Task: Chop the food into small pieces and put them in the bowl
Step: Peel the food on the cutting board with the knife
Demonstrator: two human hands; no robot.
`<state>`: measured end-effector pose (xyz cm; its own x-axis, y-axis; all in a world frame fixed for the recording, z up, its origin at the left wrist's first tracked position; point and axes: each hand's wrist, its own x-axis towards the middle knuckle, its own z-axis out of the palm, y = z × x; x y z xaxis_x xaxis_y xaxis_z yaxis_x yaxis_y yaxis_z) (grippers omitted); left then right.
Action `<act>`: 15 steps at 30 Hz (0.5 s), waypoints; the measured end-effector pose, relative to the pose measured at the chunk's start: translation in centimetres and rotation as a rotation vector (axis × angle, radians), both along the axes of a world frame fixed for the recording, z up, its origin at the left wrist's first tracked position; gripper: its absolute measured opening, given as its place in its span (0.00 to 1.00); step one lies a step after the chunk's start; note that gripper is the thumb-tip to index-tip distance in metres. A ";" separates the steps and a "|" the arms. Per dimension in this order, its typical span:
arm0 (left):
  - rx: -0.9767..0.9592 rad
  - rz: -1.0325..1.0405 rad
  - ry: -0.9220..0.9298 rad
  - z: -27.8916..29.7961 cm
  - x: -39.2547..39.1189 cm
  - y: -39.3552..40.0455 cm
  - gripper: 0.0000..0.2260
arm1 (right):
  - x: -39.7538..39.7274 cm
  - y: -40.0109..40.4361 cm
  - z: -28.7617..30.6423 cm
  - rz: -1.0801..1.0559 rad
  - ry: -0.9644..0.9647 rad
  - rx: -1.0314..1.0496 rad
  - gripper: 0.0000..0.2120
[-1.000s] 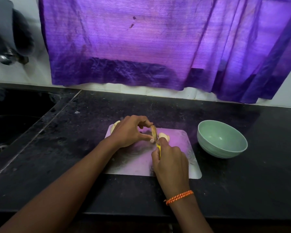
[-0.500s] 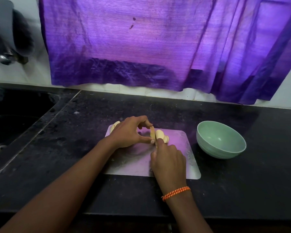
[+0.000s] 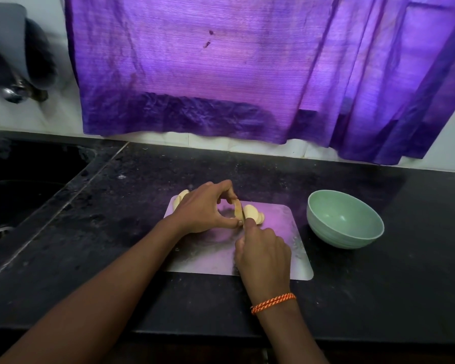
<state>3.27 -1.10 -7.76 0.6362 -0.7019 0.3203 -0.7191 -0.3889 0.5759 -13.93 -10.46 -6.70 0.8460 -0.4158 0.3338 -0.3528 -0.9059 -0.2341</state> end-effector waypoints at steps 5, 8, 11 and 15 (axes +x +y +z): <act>0.005 0.012 -0.009 0.1 -0.3 0.0 0.19 | -0.5 -0.4 0.5 0.015 -0.079 0.044 0.19; -0.029 0.024 -0.025 0.5 -0.4 0.0 0.19 | -0.7 -0.3 1.1 0.005 -0.044 0.044 0.21; -0.108 0.060 -0.001 1.1 0.3 0.6 0.21 | -0.6 -0.2 1.2 -0.025 -0.019 0.055 0.23; -0.017 0.052 0.001 0.8 0.7 0.9 0.20 | -0.5 -0.7 0.8 -0.027 0.021 0.094 0.24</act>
<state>3.96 -0.16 -6.96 0.6721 -0.6621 0.3315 -0.6976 -0.4162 0.5832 -14.44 -11.14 -5.88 0.8406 -0.4671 0.2742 -0.3825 -0.8704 -0.3099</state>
